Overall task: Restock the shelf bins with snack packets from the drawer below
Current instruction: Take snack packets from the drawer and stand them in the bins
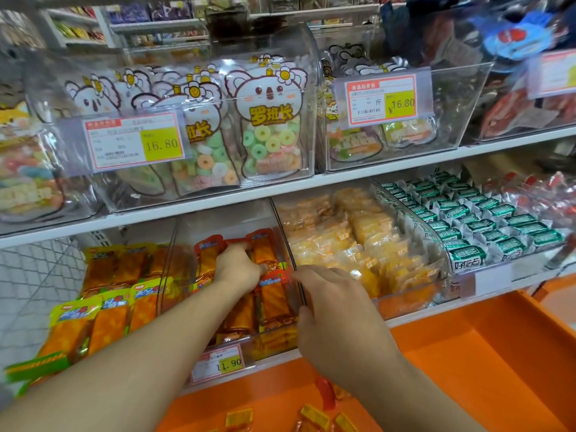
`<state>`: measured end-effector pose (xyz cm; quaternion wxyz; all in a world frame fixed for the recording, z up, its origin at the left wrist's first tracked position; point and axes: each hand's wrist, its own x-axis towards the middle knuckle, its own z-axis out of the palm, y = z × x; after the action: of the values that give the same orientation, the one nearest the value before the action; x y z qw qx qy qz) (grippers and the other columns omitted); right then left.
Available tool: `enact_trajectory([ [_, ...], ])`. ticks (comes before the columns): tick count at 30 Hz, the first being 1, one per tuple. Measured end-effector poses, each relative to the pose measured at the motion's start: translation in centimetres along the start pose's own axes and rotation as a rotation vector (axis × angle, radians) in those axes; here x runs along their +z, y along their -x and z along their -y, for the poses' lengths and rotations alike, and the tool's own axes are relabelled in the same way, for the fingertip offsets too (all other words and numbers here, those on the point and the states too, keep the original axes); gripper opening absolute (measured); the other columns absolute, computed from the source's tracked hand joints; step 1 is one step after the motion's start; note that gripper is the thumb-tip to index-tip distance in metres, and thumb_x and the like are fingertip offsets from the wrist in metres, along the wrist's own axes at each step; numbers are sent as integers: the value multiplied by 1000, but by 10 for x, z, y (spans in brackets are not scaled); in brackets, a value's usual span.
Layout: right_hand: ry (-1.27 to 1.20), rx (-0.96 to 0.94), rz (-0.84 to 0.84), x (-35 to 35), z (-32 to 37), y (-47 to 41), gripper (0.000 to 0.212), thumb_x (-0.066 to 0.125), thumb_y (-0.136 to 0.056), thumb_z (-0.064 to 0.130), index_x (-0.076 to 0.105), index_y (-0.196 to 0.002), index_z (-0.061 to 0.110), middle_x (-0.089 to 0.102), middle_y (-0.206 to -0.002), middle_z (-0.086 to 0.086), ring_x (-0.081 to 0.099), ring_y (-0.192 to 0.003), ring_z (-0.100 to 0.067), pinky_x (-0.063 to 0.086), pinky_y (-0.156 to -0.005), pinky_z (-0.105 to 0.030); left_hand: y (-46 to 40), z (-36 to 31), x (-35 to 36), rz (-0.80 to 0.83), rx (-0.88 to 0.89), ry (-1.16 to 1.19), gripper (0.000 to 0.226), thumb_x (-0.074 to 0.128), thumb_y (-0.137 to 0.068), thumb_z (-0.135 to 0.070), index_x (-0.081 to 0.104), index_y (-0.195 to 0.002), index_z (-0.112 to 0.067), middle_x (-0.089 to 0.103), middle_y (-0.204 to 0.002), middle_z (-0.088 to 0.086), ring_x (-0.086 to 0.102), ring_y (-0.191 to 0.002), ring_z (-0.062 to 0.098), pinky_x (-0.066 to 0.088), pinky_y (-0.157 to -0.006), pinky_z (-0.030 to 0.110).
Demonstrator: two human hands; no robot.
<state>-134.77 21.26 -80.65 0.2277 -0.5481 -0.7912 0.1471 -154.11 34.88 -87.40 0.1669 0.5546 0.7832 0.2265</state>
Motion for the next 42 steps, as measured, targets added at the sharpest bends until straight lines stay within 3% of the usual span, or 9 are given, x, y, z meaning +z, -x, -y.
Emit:
enact_trajectory([
  [11,-10,-11,-11,1,0,-1,55,55,-96,14,49,-149,30,53,-146,16,41,-137,-10,36,-119,-30,3,2,-1,33,-22,105,68,84,-84,-38,56,-144,-21,66,-137,5,64,-123,31,56,-101,48],
  [15,-7,-25,-29,3,-2,-2,51,56,-94,13,55,-143,29,59,-138,15,47,-131,-12,42,-115,-33,16,-2,-10,8,22,130,61,81,-88,-34,57,-143,-21,66,-136,4,63,-124,31,55,-102,44],
  [20,-13,-68,-77,6,-1,2,42,56,-93,13,62,-132,26,62,-125,13,49,-121,-10,47,-106,-30,58,4,-35,22,106,357,65,82,-88,-24,55,-147,-23,61,-143,-1,58,-132,20,50,-109,37],
  [24,-31,-142,-85,6,12,19,37,58,-93,14,64,-130,21,58,-125,10,53,-116,-11,44,-95,-20,127,13,-65,-14,155,490,47,81,-89,-24,64,-132,-33,66,-125,-10,66,-103,4,53,-70,12],
  [26,-72,-195,-62,12,20,33,28,63,-91,12,66,-117,21,58,-113,12,55,-97,-7,44,-81,-19,168,26,-78,-31,235,558,37,80,-89,-20,69,-123,-30,71,-114,-13,68,-98,1,55,-72,14],
  [30,-111,-145,108,47,23,66,20,63,-91,11,71,-107,22,64,-101,10,57,-84,-3,40,-68,-11,240,75,-73,75,243,727,22,78,-90,-7,73,-106,-21,75,-92,-5,70,-86,10,54,-72,22],
  [36,77,92,568,146,-14,105,37,58,-92,13,64,-128,17,67,-122,-6,65,-109,-26,51,-79,-32,270,203,9,215,-36,425,23,77,-87,-9,68,-89,-30,69,-76,-8,66,-74,1,47,-68,18],
  [39,156,167,735,193,-45,117,57,61,-85,22,54,-142,25,65,-133,-7,63,-121,-29,56,-93,-39,261,261,54,264,-203,296,28,76,-84,-5,62,-88,-29,68,-80,-9,67,-76,12,48,-70,26],
  [42,162,255,761,235,-72,117,63,64,-85,39,48,-145,31,62,-139,-6,61,-127,-31,54,-100,-40,244,297,90,274,-281,190,41,85,-77,-15,68,-114,-14,74,-105,7,71,-100,29,55,-88,36],
])
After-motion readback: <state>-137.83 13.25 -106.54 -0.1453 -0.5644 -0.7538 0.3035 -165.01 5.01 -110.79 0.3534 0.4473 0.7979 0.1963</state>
